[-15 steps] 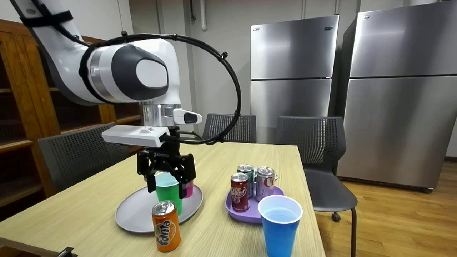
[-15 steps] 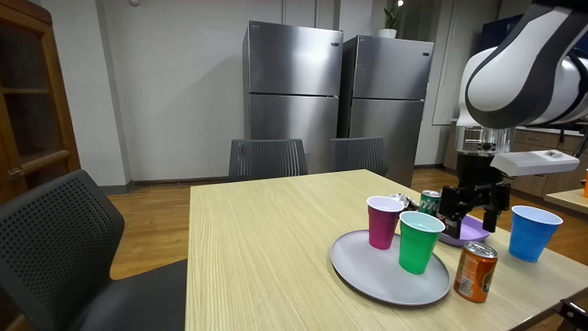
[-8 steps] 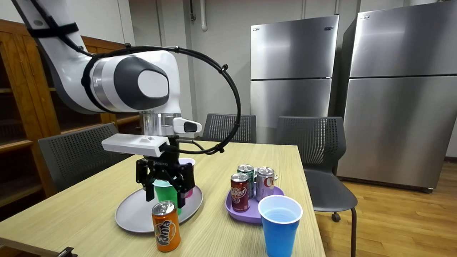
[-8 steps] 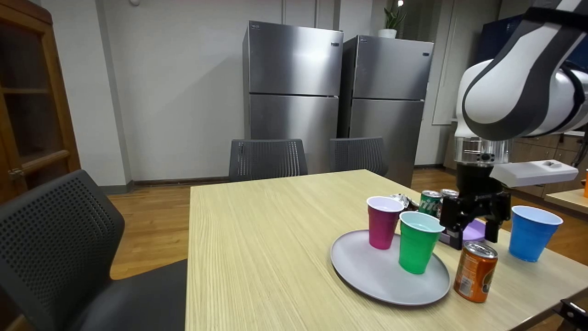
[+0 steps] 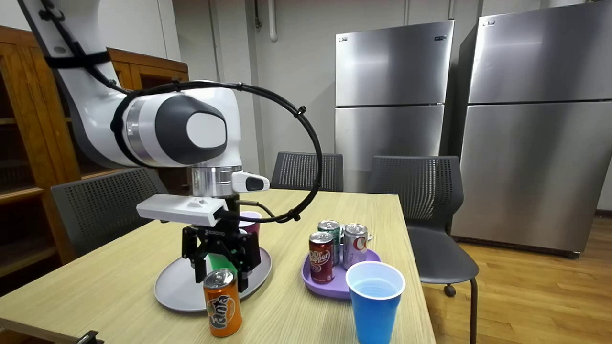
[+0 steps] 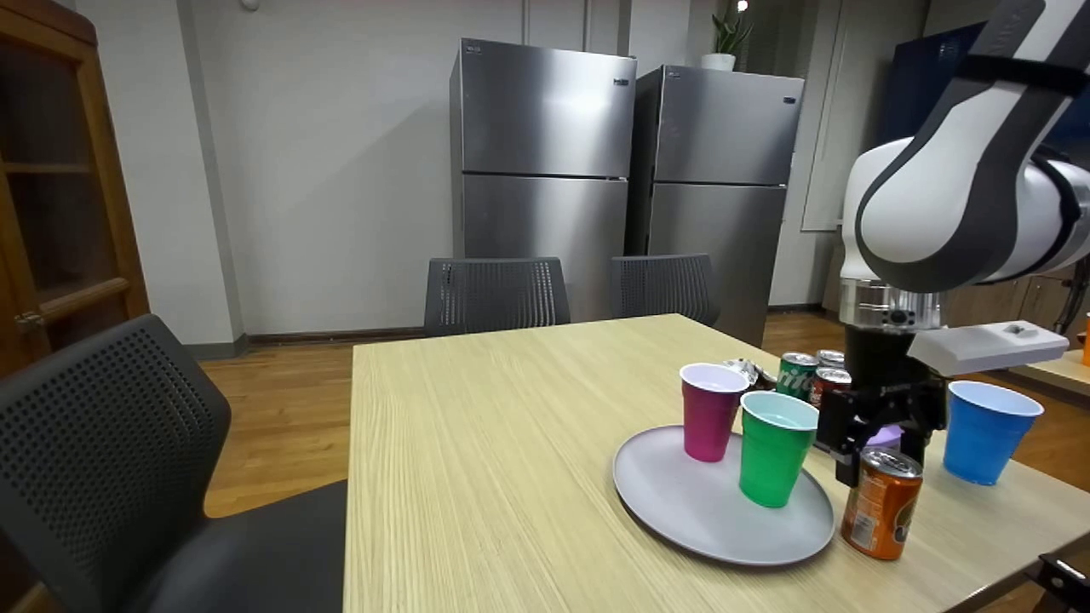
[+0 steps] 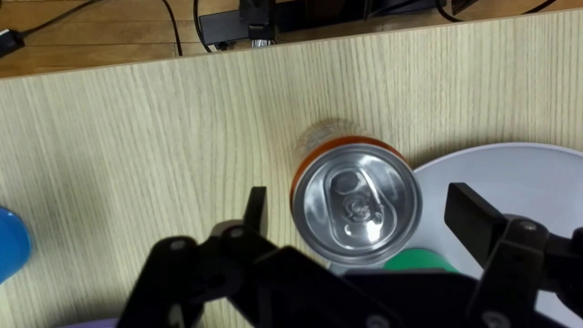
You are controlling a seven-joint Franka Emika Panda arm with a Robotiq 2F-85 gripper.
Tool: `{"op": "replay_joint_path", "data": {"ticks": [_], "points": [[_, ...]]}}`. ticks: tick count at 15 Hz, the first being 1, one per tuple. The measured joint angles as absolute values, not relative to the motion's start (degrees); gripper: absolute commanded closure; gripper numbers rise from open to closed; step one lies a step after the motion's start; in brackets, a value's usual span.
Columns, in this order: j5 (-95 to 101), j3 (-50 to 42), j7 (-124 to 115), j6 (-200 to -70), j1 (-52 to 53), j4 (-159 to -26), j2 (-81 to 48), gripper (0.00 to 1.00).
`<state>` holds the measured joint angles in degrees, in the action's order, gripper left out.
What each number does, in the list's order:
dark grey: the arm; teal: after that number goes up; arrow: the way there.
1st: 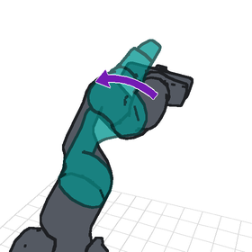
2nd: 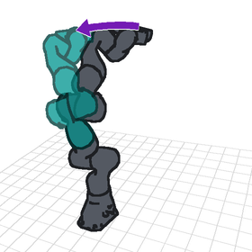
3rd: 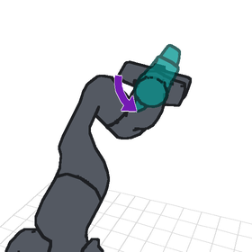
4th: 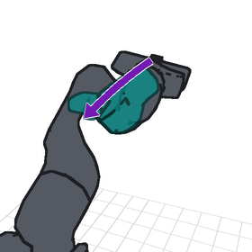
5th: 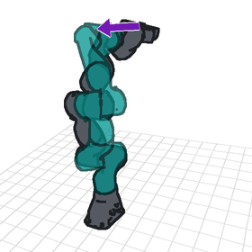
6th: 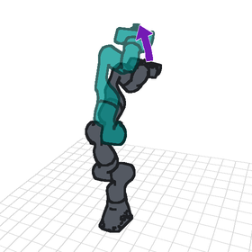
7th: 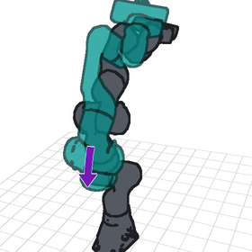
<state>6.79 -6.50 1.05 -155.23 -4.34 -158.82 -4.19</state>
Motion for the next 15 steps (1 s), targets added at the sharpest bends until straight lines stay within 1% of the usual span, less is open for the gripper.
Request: {"op": "replay_joint_path", "data": {"ticks": [7, 8, 9, 10, 12, 13, 14, 15], "points": [[8.5, -6.8, 0.5, -156.0, -4.3, -158.8, -6.3, 0.0], [8.8, -6.9, 0.4, -156.0, -4.3, -158.8, -6.4, 0.15], [9.0, -7.1, 0.4, -156.0, -4.3, -158.8, -6.4, 0.28], [9.1, -7.2, 0.4, -156.0, -4.3, -158.8, -6.5, 0.34], [9.2, -7.4, 0.4, -156.0, -4.3, -158.8, -6.6, 0.51], [9.2, -7.4, 0.4, -156.1, -4.3, -158.8, -6.6, 0.58], [9.2, -7.4, 0.4, -156.1, -4.3, -158.8, -6.7, 0.62], [9.2, -7.4, 0.4, -156.2, -4.3, -158.8, -6.7, 0.62]]}}
